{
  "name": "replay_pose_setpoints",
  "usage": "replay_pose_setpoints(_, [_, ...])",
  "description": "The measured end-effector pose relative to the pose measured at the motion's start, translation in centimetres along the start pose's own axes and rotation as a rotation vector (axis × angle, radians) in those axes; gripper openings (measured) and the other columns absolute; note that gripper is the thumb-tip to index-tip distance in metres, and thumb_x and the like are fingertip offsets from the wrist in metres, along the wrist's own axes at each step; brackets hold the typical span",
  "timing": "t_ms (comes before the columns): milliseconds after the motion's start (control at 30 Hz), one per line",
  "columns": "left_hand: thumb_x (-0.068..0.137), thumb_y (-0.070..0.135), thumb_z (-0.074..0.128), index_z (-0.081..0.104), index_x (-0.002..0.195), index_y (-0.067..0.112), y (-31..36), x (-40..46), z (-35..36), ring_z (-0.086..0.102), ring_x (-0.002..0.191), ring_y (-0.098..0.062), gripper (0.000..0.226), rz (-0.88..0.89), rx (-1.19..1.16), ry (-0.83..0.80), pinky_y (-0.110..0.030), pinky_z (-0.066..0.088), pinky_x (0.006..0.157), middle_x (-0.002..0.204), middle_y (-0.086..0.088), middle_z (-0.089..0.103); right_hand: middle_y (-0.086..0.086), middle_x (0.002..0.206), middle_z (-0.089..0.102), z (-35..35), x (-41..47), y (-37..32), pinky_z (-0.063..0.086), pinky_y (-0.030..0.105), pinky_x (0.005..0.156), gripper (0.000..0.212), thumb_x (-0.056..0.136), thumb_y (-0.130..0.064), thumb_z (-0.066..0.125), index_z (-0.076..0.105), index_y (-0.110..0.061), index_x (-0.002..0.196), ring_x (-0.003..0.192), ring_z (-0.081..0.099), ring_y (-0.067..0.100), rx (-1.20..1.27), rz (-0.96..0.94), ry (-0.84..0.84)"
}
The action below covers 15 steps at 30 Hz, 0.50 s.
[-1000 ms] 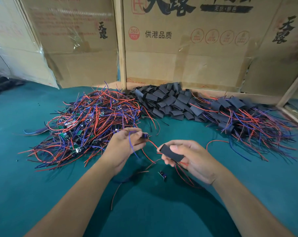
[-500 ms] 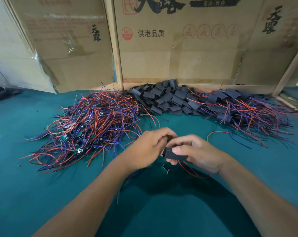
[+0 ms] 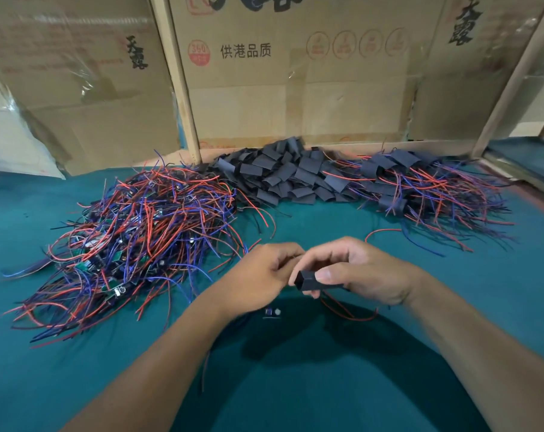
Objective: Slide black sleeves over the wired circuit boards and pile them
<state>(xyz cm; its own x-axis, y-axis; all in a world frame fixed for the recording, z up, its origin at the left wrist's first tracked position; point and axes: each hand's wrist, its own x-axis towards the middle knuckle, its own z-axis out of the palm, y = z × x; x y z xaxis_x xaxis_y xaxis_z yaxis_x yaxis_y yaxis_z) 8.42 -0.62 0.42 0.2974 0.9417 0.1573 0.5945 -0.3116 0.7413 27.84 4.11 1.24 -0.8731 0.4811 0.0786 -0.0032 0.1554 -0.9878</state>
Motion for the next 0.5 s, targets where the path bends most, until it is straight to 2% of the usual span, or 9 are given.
replay_pose_setpoints(67, [0.103,0.016,0.051,0.065,0.084,0.01,-0.2,-0.1,-0.5,0.047,0.067,-0.029,0.024,0.013,-0.011,-0.044,-0.041,0.04,0.063,0.072,-0.009,0.06,0.008,0.088,0.066,-0.7,-0.2,-0.1,0.046,0.029,0.079,0.038,0.083,-0.027,0.06,0.068,0.002,0.106,0.078,0.056,0.022,0.019,-0.007,0.01])
replay_pose_setpoints(167, [0.102,0.03,0.054,0.065,0.081,0.016,-0.5,-0.4,-1.5,0.032,0.058,-0.012,0.027,0.013,0.006,-0.039,-0.032,0.028,0.056,0.063,-0.004,0.041,0.008,0.087,0.067,-1.6,-0.7,-0.3,0.048,0.027,0.077,0.037,0.082,-0.026,0.061,0.069,0.002,0.105,0.076,0.055,0.022,0.077,-0.021,0.055])
replay_pose_setpoints(267, [0.101,0.029,0.057,0.061,0.083,0.016,-0.8,-0.8,-1.7,0.034,0.055,-0.007,0.023,0.001,-0.005,-0.038,-0.023,0.028,0.052,0.061,0.008,0.043,0.014,0.086,0.064,-1.9,-0.8,-0.1,0.048,0.026,0.076,0.037,0.08,-0.027,0.063,0.071,0.0,0.103,0.075,0.054,0.024,0.117,-0.036,0.104])
replay_pose_setpoints(400, [0.102,0.023,0.056,0.054,0.075,0.03,-0.4,-0.8,-1.3,0.04,0.055,-0.006,0.028,0.036,0.027,-0.082,-0.023,0.032,0.053,0.061,0.015,0.052,0.01,0.092,0.067,-1.1,-0.4,0.3,0.047,0.028,0.08,0.038,0.083,-0.028,0.063,0.069,0.001,0.107,0.079,0.057,0.021,0.017,-0.045,0.041])
replay_pose_setpoints(433, [0.102,0.022,0.056,0.055,0.077,0.029,-0.5,-0.8,-1.3,0.039,0.056,-0.007,0.026,0.027,0.02,-0.077,-0.025,0.032,0.054,0.062,0.014,0.051,0.011,0.095,0.068,-1.1,-0.4,0.3,0.048,0.029,0.081,0.036,0.083,-0.026,0.064,0.07,-0.001,0.106,0.08,0.059,0.021,0.02,-0.062,0.063])
replay_pose_setpoints(500, [0.102,0.023,0.055,0.064,0.088,0.019,-0.9,-0.8,-1.5,0.042,0.062,-0.007,0.018,-0.001,-0.006,-0.048,-0.025,0.036,0.06,0.07,0.012,0.053,0.013,0.099,0.07,-1.6,-0.4,0.2,0.052,0.036,0.086,0.025,0.082,-0.019,0.068,0.074,-0.007,0.102,0.084,0.062,0.025,0.081,-0.111,0.214])
